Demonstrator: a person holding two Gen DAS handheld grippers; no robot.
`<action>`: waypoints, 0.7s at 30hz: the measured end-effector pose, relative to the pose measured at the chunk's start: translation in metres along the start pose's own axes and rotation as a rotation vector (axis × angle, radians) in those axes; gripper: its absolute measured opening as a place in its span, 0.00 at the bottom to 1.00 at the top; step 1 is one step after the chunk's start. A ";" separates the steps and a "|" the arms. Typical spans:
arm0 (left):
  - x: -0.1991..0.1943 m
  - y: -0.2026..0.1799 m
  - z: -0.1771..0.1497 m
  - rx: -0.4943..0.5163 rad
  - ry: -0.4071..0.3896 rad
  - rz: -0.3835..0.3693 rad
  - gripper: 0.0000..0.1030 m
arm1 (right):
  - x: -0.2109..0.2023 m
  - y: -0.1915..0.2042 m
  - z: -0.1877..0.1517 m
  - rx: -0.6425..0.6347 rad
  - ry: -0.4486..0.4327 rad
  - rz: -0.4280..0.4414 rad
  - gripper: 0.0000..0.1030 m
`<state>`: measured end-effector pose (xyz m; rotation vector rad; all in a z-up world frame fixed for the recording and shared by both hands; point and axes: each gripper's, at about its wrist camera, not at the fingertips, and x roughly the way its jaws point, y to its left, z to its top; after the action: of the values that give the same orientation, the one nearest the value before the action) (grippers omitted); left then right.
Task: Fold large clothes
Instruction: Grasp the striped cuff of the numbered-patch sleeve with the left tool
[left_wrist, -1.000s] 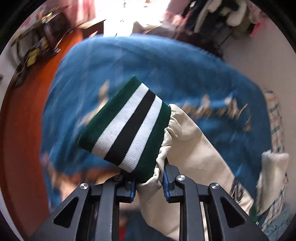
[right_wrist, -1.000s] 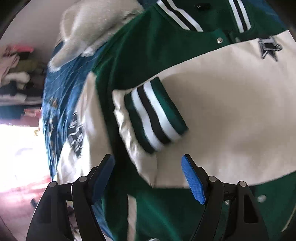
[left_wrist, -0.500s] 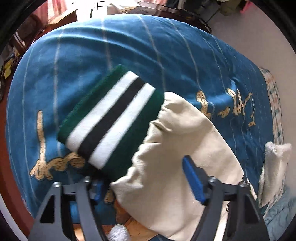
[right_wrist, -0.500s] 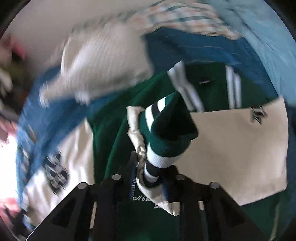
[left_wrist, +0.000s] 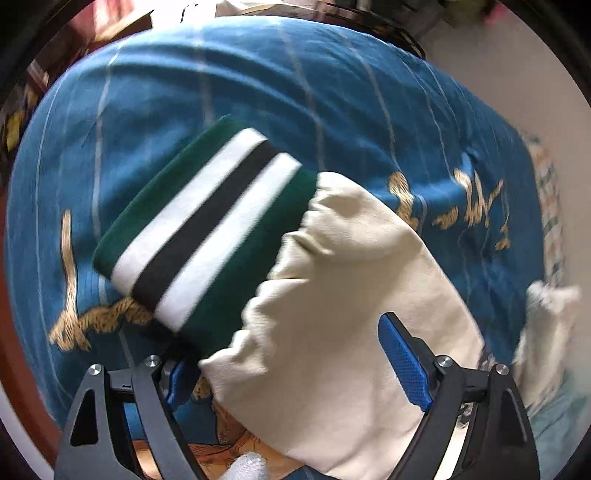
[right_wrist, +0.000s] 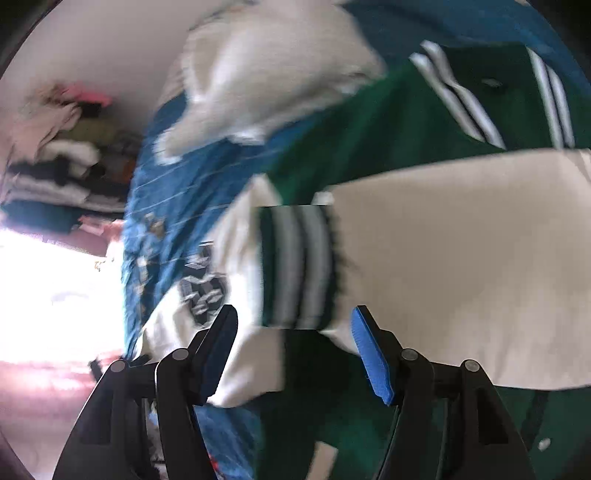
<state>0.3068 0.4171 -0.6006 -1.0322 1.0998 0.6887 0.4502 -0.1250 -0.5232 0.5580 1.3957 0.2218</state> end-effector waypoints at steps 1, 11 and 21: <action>0.002 0.005 0.001 -0.015 -0.003 -0.012 0.85 | 0.002 -0.007 0.000 0.017 0.002 -0.008 0.64; -0.030 -0.032 0.020 0.122 -0.166 0.087 0.16 | 0.020 -0.002 -0.002 0.067 -0.023 -0.054 0.64; -0.104 -0.128 0.054 0.292 -0.244 -0.057 0.15 | 0.093 0.020 0.013 0.160 0.121 0.030 0.66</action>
<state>0.4029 0.4202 -0.4565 -0.7069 0.9219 0.5715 0.4830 -0.0679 -0.5925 0.7079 1.5323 0.1716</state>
